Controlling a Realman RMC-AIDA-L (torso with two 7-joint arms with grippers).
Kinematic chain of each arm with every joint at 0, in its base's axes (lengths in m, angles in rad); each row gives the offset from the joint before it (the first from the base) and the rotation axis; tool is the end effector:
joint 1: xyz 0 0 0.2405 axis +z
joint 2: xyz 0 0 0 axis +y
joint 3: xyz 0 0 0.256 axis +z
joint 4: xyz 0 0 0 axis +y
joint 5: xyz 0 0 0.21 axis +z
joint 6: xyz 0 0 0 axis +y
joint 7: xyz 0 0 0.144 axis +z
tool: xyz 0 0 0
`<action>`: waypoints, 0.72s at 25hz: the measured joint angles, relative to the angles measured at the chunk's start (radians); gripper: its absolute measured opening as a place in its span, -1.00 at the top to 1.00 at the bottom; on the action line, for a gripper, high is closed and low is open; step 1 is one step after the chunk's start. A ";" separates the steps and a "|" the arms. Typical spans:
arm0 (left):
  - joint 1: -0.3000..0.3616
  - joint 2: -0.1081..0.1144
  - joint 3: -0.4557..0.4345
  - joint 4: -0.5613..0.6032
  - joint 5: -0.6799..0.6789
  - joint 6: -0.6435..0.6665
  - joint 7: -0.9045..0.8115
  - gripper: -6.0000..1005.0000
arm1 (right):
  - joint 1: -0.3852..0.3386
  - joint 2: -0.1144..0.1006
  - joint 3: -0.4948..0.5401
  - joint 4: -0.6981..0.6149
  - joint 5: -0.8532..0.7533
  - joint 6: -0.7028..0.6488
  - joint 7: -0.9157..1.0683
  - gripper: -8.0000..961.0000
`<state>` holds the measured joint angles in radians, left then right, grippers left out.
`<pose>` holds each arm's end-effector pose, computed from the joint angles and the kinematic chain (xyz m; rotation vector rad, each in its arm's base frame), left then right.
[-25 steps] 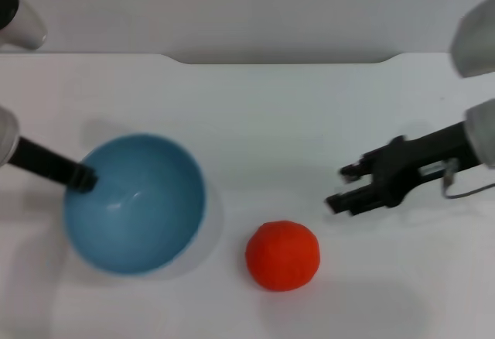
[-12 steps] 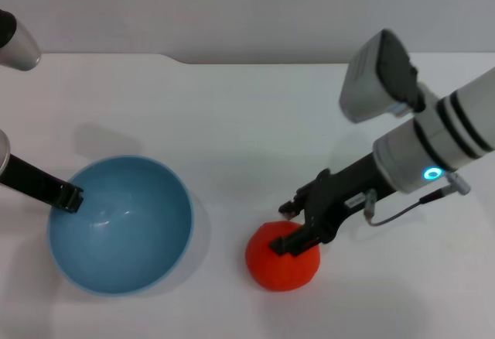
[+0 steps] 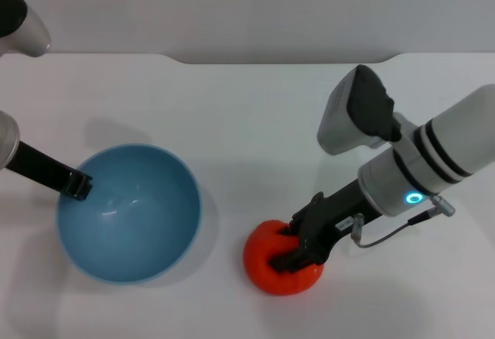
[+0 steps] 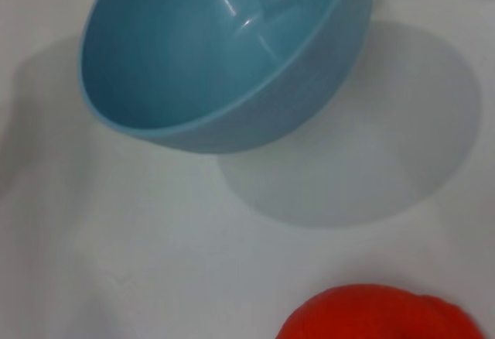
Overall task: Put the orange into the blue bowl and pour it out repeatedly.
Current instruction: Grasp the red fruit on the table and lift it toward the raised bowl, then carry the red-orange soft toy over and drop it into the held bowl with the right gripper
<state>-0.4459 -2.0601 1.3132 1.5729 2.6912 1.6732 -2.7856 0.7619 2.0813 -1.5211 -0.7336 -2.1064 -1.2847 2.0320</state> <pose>-0.2134 0.3292 0.0505 -2.2764 -1.2364 0.4725 0.1853 0.3443 -0.0971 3.0365 -0.6739 0.2275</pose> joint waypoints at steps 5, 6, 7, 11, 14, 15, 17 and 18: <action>-0.014 -0.002 0.025 -0.005 0.000 -0.007 -0.001 0.99 | -0.036 -0.005 0.045 -0.045 0.001 -0.020 0.000 0.15; -0.015 -0.003 0.032 -0.005 -0.001 -0.008 -0.002 0.99 | -0.045 -0.006 0.060 -0.055 0.001 -0.026 0.000 0.20; -0.019 -0.003 0.039 -0.005 -0.001 -0.008 -0.003 0.99 | -0.052 -0.006 0.075 -0.061 0.001 -0.032 -0.001 0.25; -0.031 -0.005 0.051 -0.005 -0.006 -0.012 -0.004 0.99 | -0.084 -0.011 0.181 -0.081 0.002 -0.090 -0.009 0.44; -0.046 -0.005 0.068 -0.013 -0.026 -0.017 -0.005 0.99 | -0.134 -0.015 0.281 -0.140 0.002 -0.157 -0.022 0.56; -0.053 -0.005 0.077 -0.018 -0.034 -0.018 -0.005 0.99 | -0.155 -0.016 0.320 -0.171 0.002 -0.184 -0.030 0.58; -0.071 -0.006 0.097 -0.034 -0.046 -0.023 -0.006 0.99 | -0.188 -0.017 0.397 -0.239 0.002 -0.250 -0.037 0.62; -0.085 -0.006 0.116 -0.051 -0.050 -0.027 -0.009 0.99 | -0.201 -0.018 0.439 -0.278 0.002 -0.288 -0.038 0.64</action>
<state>-0.5310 -2.0659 1.4296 1.5223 2.6412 1.6459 -2.7945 0.5605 2.0633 -1.0822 -1.0116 -2.1045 -1.5727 1.9941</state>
